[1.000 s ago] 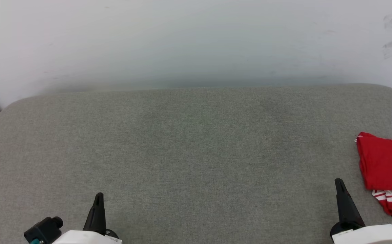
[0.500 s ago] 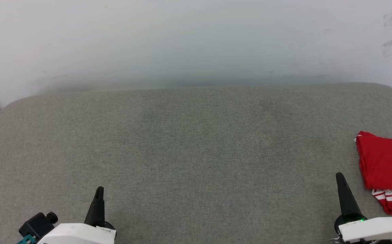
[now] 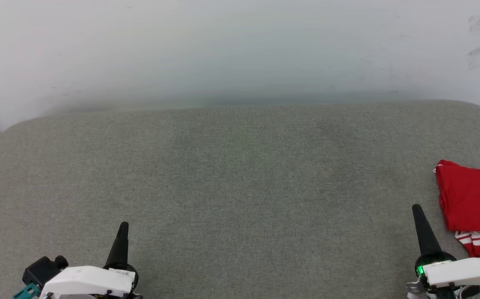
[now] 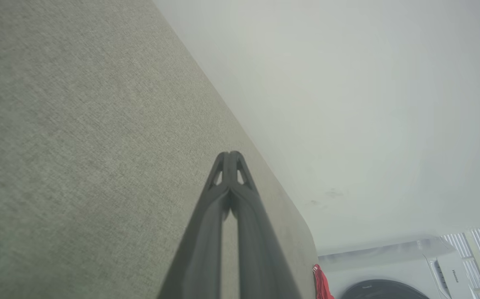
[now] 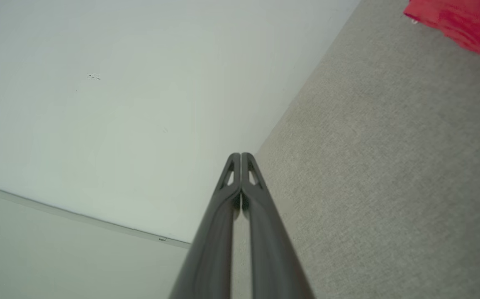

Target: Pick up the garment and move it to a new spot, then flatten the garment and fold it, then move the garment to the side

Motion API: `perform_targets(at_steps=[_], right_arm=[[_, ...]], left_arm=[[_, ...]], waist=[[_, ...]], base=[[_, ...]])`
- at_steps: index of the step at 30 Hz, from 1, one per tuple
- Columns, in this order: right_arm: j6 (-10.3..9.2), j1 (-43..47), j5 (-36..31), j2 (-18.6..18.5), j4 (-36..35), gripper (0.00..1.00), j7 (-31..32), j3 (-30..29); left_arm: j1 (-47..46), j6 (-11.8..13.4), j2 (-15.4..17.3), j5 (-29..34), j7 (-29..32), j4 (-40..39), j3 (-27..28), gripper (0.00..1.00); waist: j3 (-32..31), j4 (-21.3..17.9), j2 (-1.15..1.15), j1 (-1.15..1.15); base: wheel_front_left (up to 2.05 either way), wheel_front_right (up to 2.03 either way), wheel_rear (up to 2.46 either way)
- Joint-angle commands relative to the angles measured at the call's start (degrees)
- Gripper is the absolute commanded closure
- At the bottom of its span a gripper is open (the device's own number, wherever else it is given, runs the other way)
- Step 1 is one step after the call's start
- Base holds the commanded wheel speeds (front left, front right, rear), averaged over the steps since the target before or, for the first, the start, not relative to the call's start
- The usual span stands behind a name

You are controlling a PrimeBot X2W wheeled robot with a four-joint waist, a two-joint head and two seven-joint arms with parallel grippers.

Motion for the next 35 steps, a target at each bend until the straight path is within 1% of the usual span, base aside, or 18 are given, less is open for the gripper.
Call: perform_targets(at_steps=[1,35], right_arm=[[0.0,-1.25,1.64,-0.42,-0.07,1.0,0.51,-0.27],[-0.01,-4.58,17.78,-0.13,2.39,1.0,5.03,-1.81]], left_arm=[[-1.34,-0.49,0.36,-1.67,0.38,-0.18,0.33,1.0],[-5.37,-3.09,0.08,-19.47,5.02,3.1,2.35,1.0]], waist=[[0.02,-0.02,0.0,0.0],[0.4,-0.34,0.0,0.0]], base=[[0.0,0.0,0.0],[0.0,0.0,0.0]])
